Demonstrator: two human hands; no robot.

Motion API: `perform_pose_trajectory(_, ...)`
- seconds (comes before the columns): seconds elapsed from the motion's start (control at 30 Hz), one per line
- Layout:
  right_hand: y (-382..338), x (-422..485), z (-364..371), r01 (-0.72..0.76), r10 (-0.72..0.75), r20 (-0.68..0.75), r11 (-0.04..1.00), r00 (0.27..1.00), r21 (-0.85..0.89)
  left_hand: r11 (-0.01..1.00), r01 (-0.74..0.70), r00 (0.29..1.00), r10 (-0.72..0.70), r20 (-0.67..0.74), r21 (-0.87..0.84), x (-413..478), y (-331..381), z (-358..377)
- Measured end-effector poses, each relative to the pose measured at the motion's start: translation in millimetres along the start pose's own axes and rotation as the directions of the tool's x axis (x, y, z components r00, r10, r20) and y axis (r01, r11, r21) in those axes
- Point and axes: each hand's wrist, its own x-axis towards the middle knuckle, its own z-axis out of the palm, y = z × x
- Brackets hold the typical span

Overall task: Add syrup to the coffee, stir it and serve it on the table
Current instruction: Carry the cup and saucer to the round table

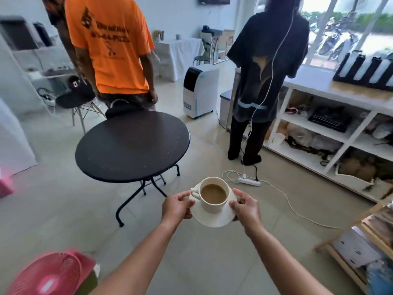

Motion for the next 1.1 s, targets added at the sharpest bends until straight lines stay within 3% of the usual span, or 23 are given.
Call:
perform_pose_trajectory(0.23, -38, 76, 53, 0.050, -0.027, 0.202, 0.992, 0.979, -0.112, 0.998, 0.017, 0.984, -0.027, -0.175, -0.060, 55, 16, -24)
perform_pose_trajectory(0.53, -57, 138, 134, 0.070, -0.014, 0.310, 0.983, 0.951, -0.169, 0.992, 0.031, 0.953, -0.067, -0.294, -0.123, 114, 20, -75)
perform_pose_trajectory(1.1, -95, 217, 332, 0.095, -0.032, 0.272, 0.970, 0.962, -0.222, 0.982, 0.080, 0.955, -0.125, -0.269, -0.173, 266, 48, -227)
